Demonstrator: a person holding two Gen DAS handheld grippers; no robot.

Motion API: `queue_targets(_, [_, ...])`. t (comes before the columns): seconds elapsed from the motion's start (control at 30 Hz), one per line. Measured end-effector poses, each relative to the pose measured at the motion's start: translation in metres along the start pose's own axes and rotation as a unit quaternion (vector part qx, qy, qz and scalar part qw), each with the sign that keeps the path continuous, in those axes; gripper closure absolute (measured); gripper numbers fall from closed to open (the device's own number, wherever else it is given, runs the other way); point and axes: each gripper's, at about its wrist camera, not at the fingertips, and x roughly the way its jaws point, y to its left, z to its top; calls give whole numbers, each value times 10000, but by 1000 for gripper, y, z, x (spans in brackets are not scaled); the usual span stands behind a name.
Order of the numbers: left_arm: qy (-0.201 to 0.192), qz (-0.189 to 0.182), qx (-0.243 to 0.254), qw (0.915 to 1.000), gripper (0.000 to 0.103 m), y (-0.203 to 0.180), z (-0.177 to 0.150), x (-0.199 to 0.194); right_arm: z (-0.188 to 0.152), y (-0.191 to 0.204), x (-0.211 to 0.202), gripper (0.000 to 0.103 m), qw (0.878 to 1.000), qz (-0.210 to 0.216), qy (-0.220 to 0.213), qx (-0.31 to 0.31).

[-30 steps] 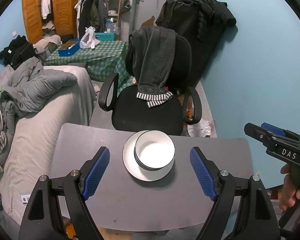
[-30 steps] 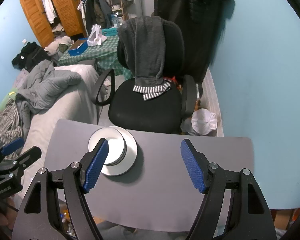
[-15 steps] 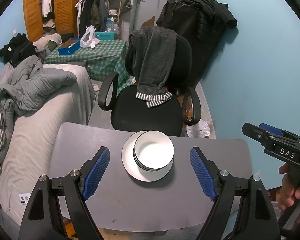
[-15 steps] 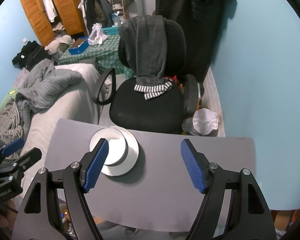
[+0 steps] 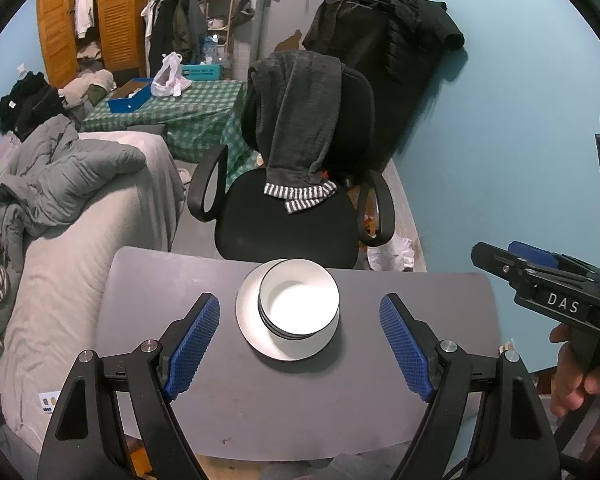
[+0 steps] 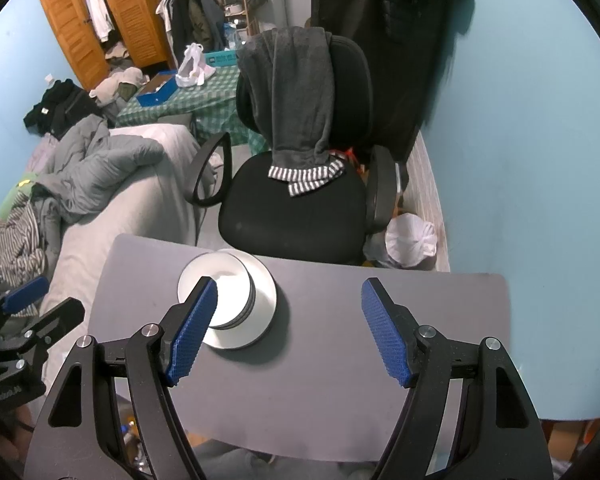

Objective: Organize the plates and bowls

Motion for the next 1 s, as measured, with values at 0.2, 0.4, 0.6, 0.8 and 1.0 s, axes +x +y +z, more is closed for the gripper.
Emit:
queue_targets(0.2, [-34, 27, -32, 10000, 20, 1, 2, -2, 1, 0, 0, 30, 10000, -2, 5, 1])
queue_targets(0.4, [10, -66, -168, 9998, 20, 5, 4, 0, 2, 0, 0, 30, 10000, -1, 4, 0])
queue_targets(0.6, [6, -84, -157, 9998, 16, 5, 3, -1, 3, -1, 0, 30, 10000, -2, 21, -9])
queue_targets(0.8, [-33, -70, -114, 9999, 16, 3, 2, -2, 2, 0, 1, 30, 10000, 4, 28, -11])
queue_targets(1.0, [-54, -73, -122, 9999, 16, 4, 3, -3, 2, 1, 1, 30, 10000, 2, 24, -14])
